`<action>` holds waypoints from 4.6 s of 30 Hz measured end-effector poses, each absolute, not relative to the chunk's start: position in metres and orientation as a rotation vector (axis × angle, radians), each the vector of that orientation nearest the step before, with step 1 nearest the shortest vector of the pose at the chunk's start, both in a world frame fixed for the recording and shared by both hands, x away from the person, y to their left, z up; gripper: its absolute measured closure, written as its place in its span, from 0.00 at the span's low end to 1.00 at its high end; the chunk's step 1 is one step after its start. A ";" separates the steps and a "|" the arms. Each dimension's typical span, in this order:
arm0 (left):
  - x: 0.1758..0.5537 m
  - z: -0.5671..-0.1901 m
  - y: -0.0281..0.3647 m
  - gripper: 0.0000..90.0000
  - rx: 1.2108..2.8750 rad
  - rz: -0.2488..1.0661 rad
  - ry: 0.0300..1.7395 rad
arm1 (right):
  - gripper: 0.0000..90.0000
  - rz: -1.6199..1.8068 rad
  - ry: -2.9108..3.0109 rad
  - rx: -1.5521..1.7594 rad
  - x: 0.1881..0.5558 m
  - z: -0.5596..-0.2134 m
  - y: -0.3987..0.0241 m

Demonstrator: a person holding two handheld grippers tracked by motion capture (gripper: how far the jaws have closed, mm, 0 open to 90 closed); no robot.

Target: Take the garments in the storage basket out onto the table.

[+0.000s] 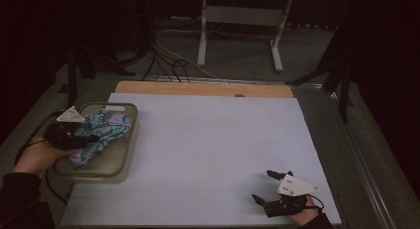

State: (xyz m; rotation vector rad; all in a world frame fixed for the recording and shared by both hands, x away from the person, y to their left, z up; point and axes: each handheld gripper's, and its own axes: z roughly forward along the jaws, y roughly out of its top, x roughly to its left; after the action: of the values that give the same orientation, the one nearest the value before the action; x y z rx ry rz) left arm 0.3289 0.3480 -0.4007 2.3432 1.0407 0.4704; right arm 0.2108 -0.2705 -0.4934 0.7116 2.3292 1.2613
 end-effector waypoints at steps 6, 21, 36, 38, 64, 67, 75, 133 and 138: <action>0.320 -0.387 0.354 0.75 2.357 0.482 0.931 | 0.12 1.254 2.329 0.707 0.211 -0.494 -0.270; 0.299 -0.343 0.370 0.75 2.283 0.546 0.815 | 0.12 1.272 2.318 0.737 0.210 -0.493 -0.270; 0.281 -0.308 0.379 0.75 2.256 0.542 0.716 | 0.12 1.279 2.300 0.740 0.211 -0.492 -0.270; 0.279 -0.301 0.378 0.75 2.256 0.553 0.693 | 0.12 1.277 2.301 0.739 0.211 -0.492 -0.270; 0.272 -0.246 0.344 0.74 2.199 0.551 0.473 | 0.12 1.275 2.307 0.737 0.211 -0.491 -0.269; 0.274 -0.239 0.335 0.74 2.189 0.561 0.440 | 0.12 1.275 2.308 0.729 0.211 -0.491 -0.270; 0.277 -0.228 0.318 0.74 2.185 0.549 0.386 | 0.12 1.280 2.308 0.732 0.210 -0.491 -0.269; 0.337 -0.278 0.099 0.74 2.054 0.393 0.382 | 0.12 1.281 2.276 0.724 0.210 -0.490 -0.272; 0.334 -0.282 0.079 0.74 2.036 0.460 0.391 | 0.12 1.280 2.279 0.726 0.210 -0.490 -0.273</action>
State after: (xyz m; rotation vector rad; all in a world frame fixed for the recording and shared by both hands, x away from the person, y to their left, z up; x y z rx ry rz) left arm 0.3343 0.0793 -0.2816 2.0364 0.3914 0.4604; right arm 0.2103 -0.2728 -0.4901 0.7264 2.2785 1.2801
